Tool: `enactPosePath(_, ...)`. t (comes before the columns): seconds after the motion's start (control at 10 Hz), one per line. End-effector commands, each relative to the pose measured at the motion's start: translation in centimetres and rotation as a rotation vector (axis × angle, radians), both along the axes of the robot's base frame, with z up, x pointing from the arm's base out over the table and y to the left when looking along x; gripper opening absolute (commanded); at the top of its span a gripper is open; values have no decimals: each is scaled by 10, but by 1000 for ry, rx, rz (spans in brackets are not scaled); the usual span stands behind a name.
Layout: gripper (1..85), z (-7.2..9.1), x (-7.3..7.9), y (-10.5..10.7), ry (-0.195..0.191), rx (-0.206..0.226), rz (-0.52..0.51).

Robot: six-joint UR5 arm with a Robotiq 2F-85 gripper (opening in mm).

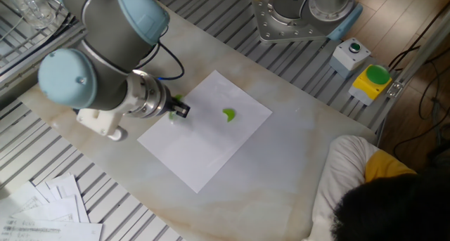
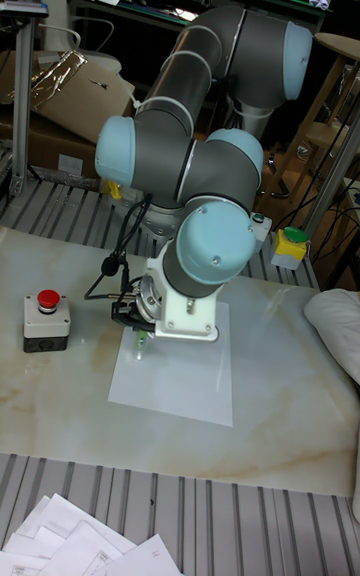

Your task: Use the correction tape on paper

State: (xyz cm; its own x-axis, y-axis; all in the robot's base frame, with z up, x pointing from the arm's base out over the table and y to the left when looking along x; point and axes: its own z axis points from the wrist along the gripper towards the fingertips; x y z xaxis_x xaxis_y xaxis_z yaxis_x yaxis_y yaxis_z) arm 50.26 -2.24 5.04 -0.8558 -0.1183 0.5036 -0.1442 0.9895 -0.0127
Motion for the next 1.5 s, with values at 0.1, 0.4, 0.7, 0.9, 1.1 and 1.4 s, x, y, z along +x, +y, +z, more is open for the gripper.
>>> enactPosePath(0.1,10,-5,-17,0,-8,6,-5)
enactPosePath(0.4,10,-5,-18,2,-8,6,-11)
enactPosePath(0.7,10,-7,-19,2,-10,4,-12)
enactPosePath(0.9,10,-9,-18,2,-15,2,-11)
enactPosePath(1.1,10,-9,-17,2,-16,3,-12)
enactPosePath(1.4,10,-9,-17,2,-18,4,-14)
